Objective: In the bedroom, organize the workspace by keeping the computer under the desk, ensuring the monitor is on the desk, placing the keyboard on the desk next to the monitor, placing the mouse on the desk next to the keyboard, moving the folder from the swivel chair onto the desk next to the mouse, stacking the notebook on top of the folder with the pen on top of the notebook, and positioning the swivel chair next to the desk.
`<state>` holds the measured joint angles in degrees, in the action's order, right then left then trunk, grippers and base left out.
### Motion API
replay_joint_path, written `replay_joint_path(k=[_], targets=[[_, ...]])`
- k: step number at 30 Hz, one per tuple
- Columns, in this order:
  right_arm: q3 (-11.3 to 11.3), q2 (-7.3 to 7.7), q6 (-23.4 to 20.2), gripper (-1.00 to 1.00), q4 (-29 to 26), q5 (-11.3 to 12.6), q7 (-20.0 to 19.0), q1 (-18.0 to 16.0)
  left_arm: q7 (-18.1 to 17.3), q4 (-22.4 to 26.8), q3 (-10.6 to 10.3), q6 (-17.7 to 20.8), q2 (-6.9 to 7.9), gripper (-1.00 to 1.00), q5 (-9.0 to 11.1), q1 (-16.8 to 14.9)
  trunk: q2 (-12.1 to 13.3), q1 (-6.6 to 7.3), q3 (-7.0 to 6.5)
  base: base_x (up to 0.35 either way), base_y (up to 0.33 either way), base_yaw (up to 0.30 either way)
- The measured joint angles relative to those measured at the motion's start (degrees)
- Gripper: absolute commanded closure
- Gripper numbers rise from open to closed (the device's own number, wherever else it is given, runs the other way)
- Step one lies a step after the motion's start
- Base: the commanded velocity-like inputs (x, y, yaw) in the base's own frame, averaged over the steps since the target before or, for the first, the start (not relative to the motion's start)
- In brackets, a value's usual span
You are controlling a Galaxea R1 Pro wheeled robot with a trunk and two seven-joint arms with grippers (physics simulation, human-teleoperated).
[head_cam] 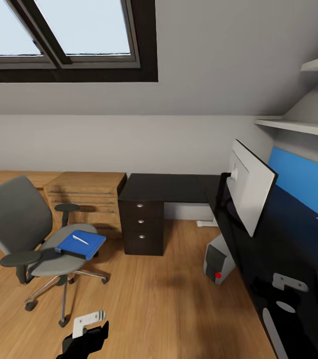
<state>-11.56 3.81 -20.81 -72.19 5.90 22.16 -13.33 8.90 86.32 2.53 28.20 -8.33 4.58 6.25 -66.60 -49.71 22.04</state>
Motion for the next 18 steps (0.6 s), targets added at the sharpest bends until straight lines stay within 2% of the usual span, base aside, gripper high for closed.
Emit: replay_joint_path(k=[8, 18], targets=[[-0.16, 0.16, 0.01, -1.0, 1.17, 0.15, -0.23, -0.12, -0.06, -0.01, 0.0, -0.01, 0.01, -1.0, 0.09, 0.0, 0.0, 0.0, 0.0, 0.045, 0.002, 0.0], [-0.21, 0.48, 0.04, -1.0, 3.93, 0.18, -0.36, -0.48, -0.07, -0.01, 0.0, -0.04, 0.01, -1.0, 0.09, 0.0, 0.0, 0.0, 0.0, 0.173, 0.036, 0.0]])
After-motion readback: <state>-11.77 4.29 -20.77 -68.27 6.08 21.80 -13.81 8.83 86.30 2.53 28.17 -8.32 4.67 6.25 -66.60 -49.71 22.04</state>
